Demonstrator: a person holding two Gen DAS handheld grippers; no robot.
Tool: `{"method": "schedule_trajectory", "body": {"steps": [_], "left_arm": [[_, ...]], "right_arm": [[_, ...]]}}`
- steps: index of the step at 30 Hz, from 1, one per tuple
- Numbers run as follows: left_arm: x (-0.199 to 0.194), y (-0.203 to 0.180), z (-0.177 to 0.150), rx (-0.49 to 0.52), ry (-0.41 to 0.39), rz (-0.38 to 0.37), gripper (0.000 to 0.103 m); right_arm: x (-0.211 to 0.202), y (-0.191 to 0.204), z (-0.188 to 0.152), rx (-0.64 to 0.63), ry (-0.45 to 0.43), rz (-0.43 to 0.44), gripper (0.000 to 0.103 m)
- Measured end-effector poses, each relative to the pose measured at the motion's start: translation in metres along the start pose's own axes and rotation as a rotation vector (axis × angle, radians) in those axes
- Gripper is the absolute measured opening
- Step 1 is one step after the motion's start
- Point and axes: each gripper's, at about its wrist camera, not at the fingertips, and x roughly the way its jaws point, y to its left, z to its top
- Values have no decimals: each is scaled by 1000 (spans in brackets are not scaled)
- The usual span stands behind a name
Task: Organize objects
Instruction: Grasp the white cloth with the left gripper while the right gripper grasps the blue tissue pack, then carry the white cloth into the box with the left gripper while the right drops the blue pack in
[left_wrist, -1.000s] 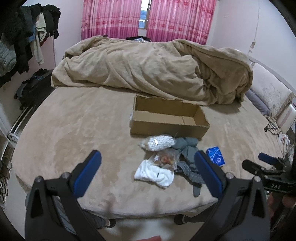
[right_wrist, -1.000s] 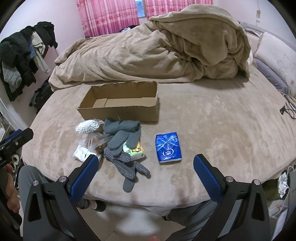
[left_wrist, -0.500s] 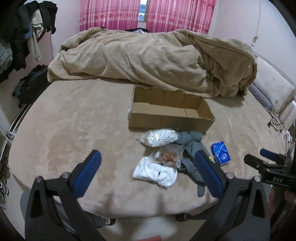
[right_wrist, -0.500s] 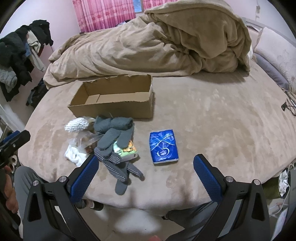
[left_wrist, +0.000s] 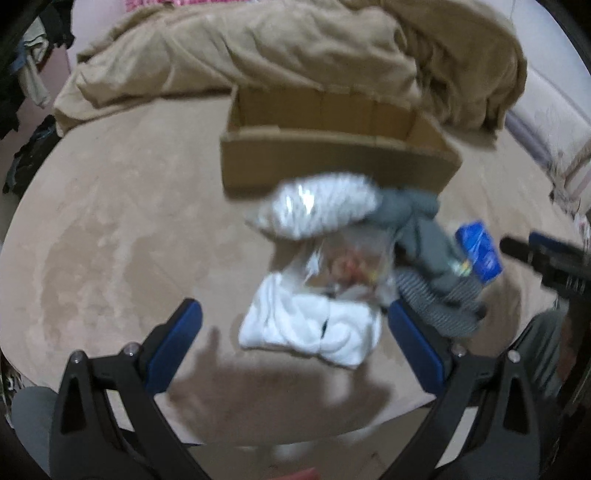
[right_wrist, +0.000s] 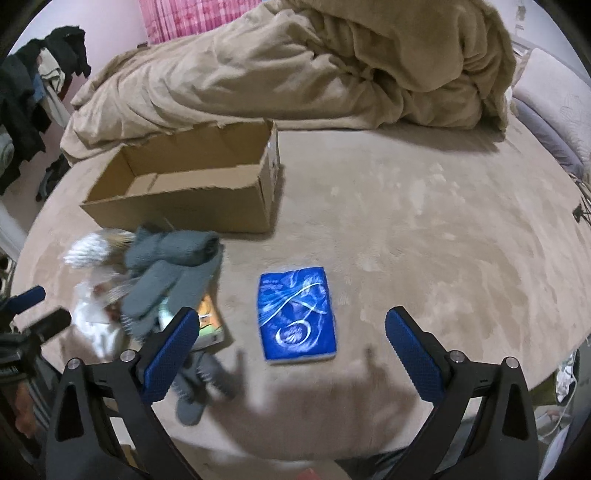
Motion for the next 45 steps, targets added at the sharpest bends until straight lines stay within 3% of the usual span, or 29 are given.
{"method": "schedule_trajectory", "body": {"steps": [5,13,17,19,23,25,35,45], "left_arm": [[26,-7,-7,54,45,10,101],[47,-17,-10,78,60,-18,102],[51,-17,-16,82,72,15,91],[48,-16,-16,81,63,7,84],[37,-16,-19,88,48,-5,71],[31,-16,-19,82,38,-20,65],[-24,-11,-17,40,-79,-48,61],[-94,-8,-9,12,-180,-53,61]], "right_arm": [[34,-4,2,-24,36,3,95],[69,-7,-1,-38,75,11,94],[70,-7,-6,-46,65,3,90],[68,-8,-7,-50,59,5,81],[64,-8,-7,-63,47,-7,60],[62,-7,-7,-79,41,-23,54],[25,-3,-13,-75,-5,-36,51],[-33,25,-26,-92,-49,19,51]]}}
